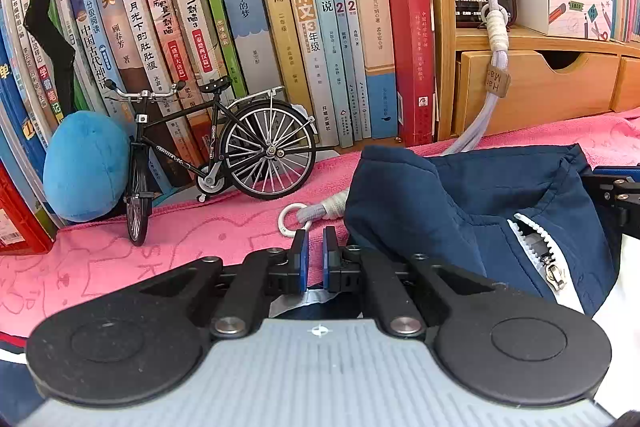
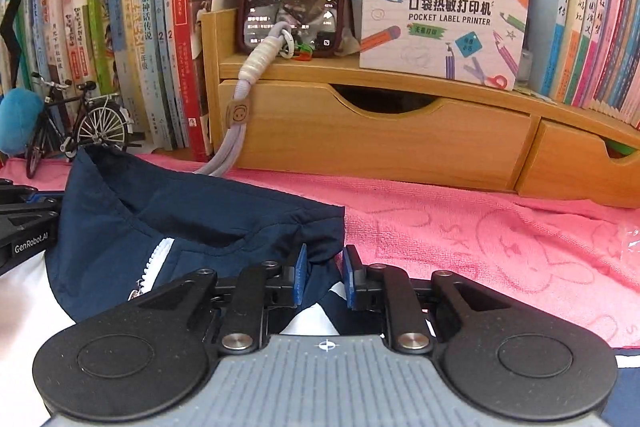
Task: Fold clothes
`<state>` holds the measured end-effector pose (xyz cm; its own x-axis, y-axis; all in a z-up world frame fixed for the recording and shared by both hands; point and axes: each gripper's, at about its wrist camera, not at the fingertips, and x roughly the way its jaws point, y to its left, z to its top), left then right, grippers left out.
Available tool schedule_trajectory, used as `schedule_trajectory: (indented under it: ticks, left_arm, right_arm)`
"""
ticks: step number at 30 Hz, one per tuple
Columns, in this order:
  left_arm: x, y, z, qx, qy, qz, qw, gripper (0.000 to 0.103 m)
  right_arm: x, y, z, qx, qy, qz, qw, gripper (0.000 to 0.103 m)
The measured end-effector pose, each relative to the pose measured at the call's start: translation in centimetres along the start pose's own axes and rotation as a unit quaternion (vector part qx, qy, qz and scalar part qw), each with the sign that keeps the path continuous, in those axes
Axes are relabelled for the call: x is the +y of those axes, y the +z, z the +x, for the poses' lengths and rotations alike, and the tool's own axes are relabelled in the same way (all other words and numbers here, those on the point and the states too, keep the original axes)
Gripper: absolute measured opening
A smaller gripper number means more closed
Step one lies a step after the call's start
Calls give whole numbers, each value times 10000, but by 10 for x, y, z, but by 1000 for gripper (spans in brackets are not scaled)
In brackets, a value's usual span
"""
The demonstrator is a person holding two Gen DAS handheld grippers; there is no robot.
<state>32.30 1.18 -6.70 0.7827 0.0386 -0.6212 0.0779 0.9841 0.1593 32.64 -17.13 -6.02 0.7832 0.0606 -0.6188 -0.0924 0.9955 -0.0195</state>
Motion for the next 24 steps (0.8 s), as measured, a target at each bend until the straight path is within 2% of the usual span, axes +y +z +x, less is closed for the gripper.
schedule_trajectory:
  ticks: [7,10,11,12,13,14,15,21,24]
  left_arm:
    - [-1,2,1,1,26,42,10000,6]
    - [0,2,0,3,-5,-6,10000,7]
    - [0,2,0,3,5,7,10000,7]
    - [-1,2,0,3,20,26,10000,7]
    - [-2,2,0,3,37,47,10000,7]
    - [-3,2,0,2,53,67,10000,7]
    - [-4,2,0,2,65,82,9999,7]
    - [-8,3,3,0,150,198,9997,7]
    - [-9,3,3,-1,185,243,9995,7]
  right_arm:
    - [-2,-1,2,-4,1,73,10000,21]
    - [-2,-1,3,-6,-13,115,9999,27]
    - [-4,-1,3,2,-64,157,9999,34]
    - [-6,0,5,16,-145,219,9997,47]
    - [-9,0,6,29,-227,281,9993,54]
    - [-13,1,8,57,-265,385,9989,67]
    - [-18,1,9,64,-231,490,9985,71]
    - [-24,-5,-14,-203,-114,710,9972,67]
    - [-16,-6,-31,-348,92,682,9970,66]
